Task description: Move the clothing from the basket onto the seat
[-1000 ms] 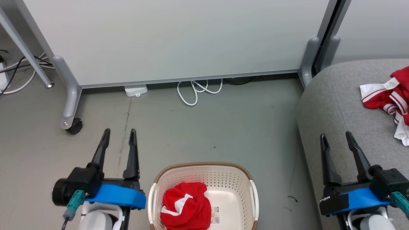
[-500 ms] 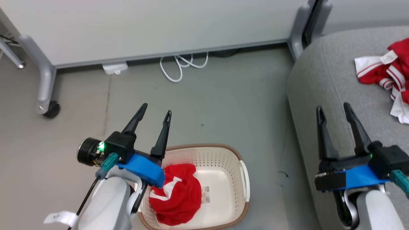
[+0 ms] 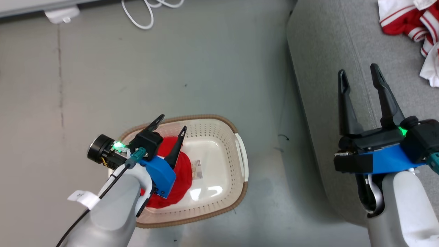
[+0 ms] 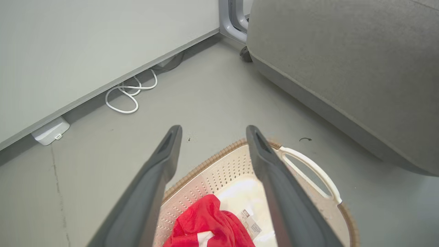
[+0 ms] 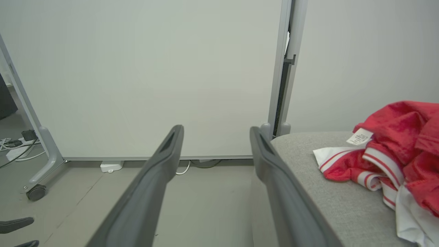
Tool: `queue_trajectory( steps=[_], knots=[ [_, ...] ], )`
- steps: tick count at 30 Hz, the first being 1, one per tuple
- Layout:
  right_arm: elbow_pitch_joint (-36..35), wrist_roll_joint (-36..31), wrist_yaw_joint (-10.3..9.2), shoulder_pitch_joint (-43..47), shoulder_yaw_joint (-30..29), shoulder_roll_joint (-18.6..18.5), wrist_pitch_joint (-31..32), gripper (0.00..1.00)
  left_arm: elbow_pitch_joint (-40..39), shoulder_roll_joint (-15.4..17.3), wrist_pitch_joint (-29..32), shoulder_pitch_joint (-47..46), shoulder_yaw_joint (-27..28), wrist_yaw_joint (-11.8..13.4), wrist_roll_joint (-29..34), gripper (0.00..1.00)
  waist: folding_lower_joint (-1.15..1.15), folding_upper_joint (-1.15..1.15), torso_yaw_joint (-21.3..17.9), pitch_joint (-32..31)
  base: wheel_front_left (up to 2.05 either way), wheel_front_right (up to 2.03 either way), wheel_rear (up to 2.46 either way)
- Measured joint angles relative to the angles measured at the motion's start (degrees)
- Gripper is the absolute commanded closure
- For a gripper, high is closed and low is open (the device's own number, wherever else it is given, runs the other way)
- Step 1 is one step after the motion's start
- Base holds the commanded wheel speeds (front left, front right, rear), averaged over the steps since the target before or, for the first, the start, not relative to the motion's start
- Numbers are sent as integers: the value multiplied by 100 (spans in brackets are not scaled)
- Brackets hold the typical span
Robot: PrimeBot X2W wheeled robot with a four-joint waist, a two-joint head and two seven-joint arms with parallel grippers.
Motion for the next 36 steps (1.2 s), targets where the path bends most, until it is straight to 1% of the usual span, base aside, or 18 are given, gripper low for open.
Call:
queue_trajectory(
  steps=[1, 2, 3, 6, 7, 8, 9, 10, 11, 12, 15, 20, 25, 28, 32, 36],
  knots=[
    [0, 0, 0, 0, 0, 0, 0, 0, 0, 0, 0, 0, 0, 0, 0, 0, 0, 0, 0, 0, 0, 0, 0],
    [-42, 0, 0, -83, 13, 0, 0, 0, 324, 11, 0, -195, -242, 0, -14, 0, 0, 0, -53, 189, 0, 0, 0],
    [-69, 0, 0, -135, 19, 0, -1, 0, 501, 10, 3, -303, -369, 0, -40, 0, 0, 0, -74, 287, 0, 0, 0],
    [-138, -2, 0, -311, 65, 0, -1, 0, 915, 13, 26, -578, -732, 0, -93, 0, 0, 0, -129, 584, 0, 0, 0],
    [-138, -2, 0, -311, 65, 0, -1, 0, 915, 13, 26, -578, -732, 0, -93, 0, 0, 0, -129, 584, 0, 0, 0],
    [-224, -3, 0, -449, 112, 0, -1, 0, 1194, 44, 58, -768, -951, 0, -129, 0, 0, 0, -162, 792, 0, 0, 0],
    [-224, -3, 0, -449, 112, 0, -1, 0, 1194, 44, 58, -768, -951, 0, -129, 0, 0, 0, -162, 792, 0, 0, 0],
    [-259, -2, 0, -521, 131, 0, 0, 0, 1310, 55, 80, -856, -1027, 0, -159, 0, 0, 0, -177, 897, 0, 0, 0],
    [-336, -3, 0, -646, 159, 1, 0, 0, 1545, 73, 147, -1023, -1221, 0, -194, 0, 0, 0, -206, 1111, 0, 0, 0],
    [-336, -3, 0, -646, 159, 1, 0, 0, 1545, 73, 147, -1023, -1221, 0, -194, 0, 0, 0, -206, 1111, 0, 0, 0],
    [-434, -8, 0, -780, 182, -1, 0, 0, 1919, 92, 402, -1222, -1484, 0, -244, 0, 0, 0, -245, 1423, 0, 0, 0],
    [-564, -53, 0, -915, 194, 0, 0, 0, 2327, 132, 736, -1522, -1873, 0, -235, 0, 0, 0, -307, 1893, 0, 0, 0],
    [-706, -121, 0, -982, 142, 0, 0, 0, 2564, 240, 1124, -1880, -2154, 0, -145, 0, -1, 0, -369, 2353, 0, 0, 0],
    [-748, -153, 0, -1003, 135, 0, 0, 0, 2604, 246, 1240, -2010, -2173, 20, -125, 0, -1, 0, -377, 2488, 0, 0, 0],
    [-861, -158, 0, -1053, 144, 0, 0, 0, 2674, 261, 1541, -2169, -2182, 82, -176, 0, -1, 0, -400, 2797, 0, 0, 0],
    [-960, -159, 0, -1081, 137, 0, 0, 0, 2689, 281, 1638, -2310, -2226, 134, -143, 0, -1, 0, -439, 3028, 0, 0, 0]
  ],
)
